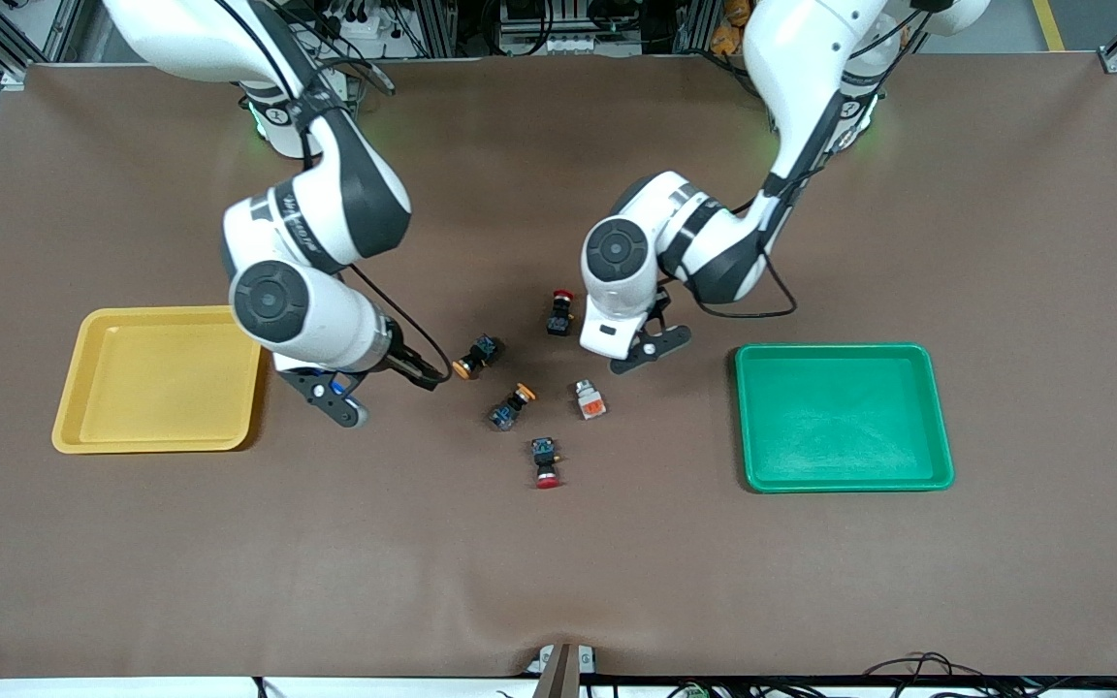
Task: Place green and yellow buttons in trays
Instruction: 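Grasp the orange button and the yellow button with the left and right grippers, then drop the orange button into the green tray while the right gripper carries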
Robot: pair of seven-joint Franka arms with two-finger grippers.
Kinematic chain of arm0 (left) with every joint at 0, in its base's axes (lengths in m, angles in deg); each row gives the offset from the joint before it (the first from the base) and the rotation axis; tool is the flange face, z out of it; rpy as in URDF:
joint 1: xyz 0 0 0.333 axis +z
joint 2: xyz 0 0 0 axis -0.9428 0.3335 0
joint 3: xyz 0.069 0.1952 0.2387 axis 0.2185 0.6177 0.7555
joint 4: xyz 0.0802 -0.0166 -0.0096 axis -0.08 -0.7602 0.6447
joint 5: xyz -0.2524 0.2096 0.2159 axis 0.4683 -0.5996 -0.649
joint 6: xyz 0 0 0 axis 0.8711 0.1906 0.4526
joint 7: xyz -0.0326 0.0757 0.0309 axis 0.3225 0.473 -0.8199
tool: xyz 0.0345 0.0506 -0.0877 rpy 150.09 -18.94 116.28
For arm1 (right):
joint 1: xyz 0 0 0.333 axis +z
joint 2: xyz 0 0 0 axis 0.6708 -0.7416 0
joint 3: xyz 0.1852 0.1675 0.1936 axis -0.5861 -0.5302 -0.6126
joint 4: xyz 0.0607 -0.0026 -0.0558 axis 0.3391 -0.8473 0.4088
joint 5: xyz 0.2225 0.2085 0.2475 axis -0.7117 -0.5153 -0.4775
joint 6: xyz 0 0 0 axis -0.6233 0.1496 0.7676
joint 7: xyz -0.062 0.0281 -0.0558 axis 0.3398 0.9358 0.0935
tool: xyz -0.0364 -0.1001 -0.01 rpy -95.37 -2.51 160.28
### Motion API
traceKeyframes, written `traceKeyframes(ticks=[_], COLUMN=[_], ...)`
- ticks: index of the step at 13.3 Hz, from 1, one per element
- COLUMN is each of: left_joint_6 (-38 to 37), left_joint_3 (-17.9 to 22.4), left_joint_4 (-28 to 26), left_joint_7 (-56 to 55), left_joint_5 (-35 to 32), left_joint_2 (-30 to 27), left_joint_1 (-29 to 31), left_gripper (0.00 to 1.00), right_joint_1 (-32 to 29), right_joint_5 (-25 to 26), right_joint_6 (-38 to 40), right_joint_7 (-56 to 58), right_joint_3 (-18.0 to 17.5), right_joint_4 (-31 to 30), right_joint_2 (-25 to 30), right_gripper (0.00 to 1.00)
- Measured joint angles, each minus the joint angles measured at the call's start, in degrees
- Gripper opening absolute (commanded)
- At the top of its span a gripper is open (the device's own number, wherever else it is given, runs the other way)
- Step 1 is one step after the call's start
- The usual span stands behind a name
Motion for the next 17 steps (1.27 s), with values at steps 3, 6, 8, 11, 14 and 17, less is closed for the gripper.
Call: traceKeyframes(ticks=[3, 6, 8, 11, 14, 17], left_joint_6=[-2.6, -4.6, -4.8, -4.8, -4.8, -3.4], left_joint_3=[0.2, 0.3, 0.3, 0.3, 0.4, 0.4], left_joint_4=[0.0, -0.2, -0.3, -0.8, -1.0, -1.2], left_joint_7=[10.2, 20.7, 26.0, 33.8, 41.6, 44.5], left_joint_5=[0.0, -0.1, -0.1, -0.1, -0.1, -0.1], left_joint_2=[-3.5, -5.5, -5.7, -5.5, -4.9, -3.4], left_joint_1=[6.9, 14.1, 17.8, 23.0, 28.4, 31.8], left_gripper=[0.0, 0.0, 0.0, 0.0, 0.0, 0.0], right_joint_1=[3.2, 5.9, 6.5, 7.0, 7.4, 7.4], right_joint_5=[0.0, 0.0, 0.0, 0.0, 0.0, 0.0], right_joint_6=[-6.6, -9.6, -10.9, -16.9, -19.3, -20.2], right_joint_7=[-2.7, -4.6, -4.7, -4.7, -4.7, -4.7], right_joint_3=[0.0, 0.0, 0.0, 0.0, 0.0, 0.1], right_joint_4=[-2.8, -3.8, -4.7, -8.3, -9.9, -10.4], right_joint_2=[-2.7, -5.5, -6.6, -7.4, -8.2, -9.4], right_gripper=[1.0, 1.0, 1.0, 1.0, 1.0, 0.88])
